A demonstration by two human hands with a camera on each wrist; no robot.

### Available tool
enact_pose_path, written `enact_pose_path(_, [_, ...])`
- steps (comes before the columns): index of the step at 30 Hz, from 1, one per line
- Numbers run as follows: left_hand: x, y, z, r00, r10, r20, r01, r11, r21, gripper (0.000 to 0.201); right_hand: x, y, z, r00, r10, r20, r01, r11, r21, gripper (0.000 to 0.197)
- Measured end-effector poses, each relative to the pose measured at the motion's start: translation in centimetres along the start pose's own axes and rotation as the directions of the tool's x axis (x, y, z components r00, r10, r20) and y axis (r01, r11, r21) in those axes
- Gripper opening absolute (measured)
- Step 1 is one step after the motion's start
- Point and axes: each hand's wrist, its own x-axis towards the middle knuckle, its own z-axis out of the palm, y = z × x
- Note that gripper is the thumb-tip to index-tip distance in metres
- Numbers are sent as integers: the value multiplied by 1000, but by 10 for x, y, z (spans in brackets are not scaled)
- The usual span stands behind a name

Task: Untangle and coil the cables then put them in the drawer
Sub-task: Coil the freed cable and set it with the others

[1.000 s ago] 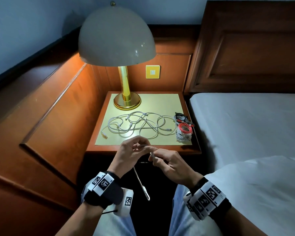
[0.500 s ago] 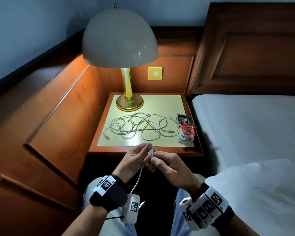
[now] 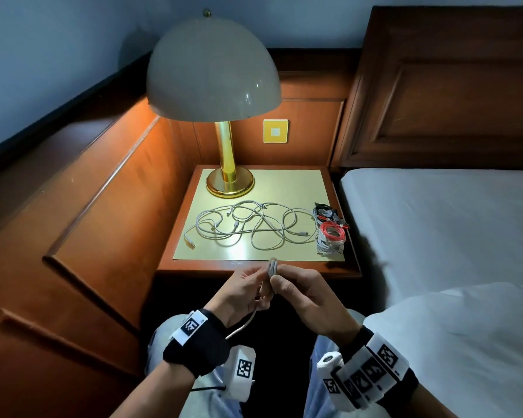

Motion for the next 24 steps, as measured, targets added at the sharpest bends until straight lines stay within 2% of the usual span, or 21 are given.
enact_pose_path(2, [1,-9,0,1000,20,3,-20,999,51,25,2,-2,0,999,-33,-27,31,998,-60,24])
enact_pose_path(5, [1,-18,3,993,115,16,-116,992,58,50,7,-4,1,989,-143,-23,135,969,-208,17])
enact_pose_path(10, [0,-19,8,968,251,-16,-239,938,251,36,18,8,-4,972,-234,33,226,883,-412,12])
enact_pose_path(12, [-6,-19,5,950,308,45,-299,863,408,29,22,17,-10,969,-243,44,228,813,-535,18])
enact_pose_path(15, [-16,-18,-2,909,409,87,-359,655,665,16,27,32,-24,976,-213,54,193,715,-672,26])
enact_pose_path(17, [-19,-15,-6,881,470,54,-371,615,696,10,26,41,-30,984,-167,69,166,689,-705,24])
enact_pose_path(19, [-19,-14,-12,856,515,49,-387,575,721,9,21,46,-32,987,-133,92,159,700,-697,19])
enact_pose_path(21, [-17,-12,-16,824,562,69,-404,499,767,8,15,47,-30,987,-115,114,162,724,-671,14])
enact_pose_path(24, [-17,-9,-16,781,616,107,-445,428,786,3,10,48,-29,988,-76,135,143,782,-607,11])
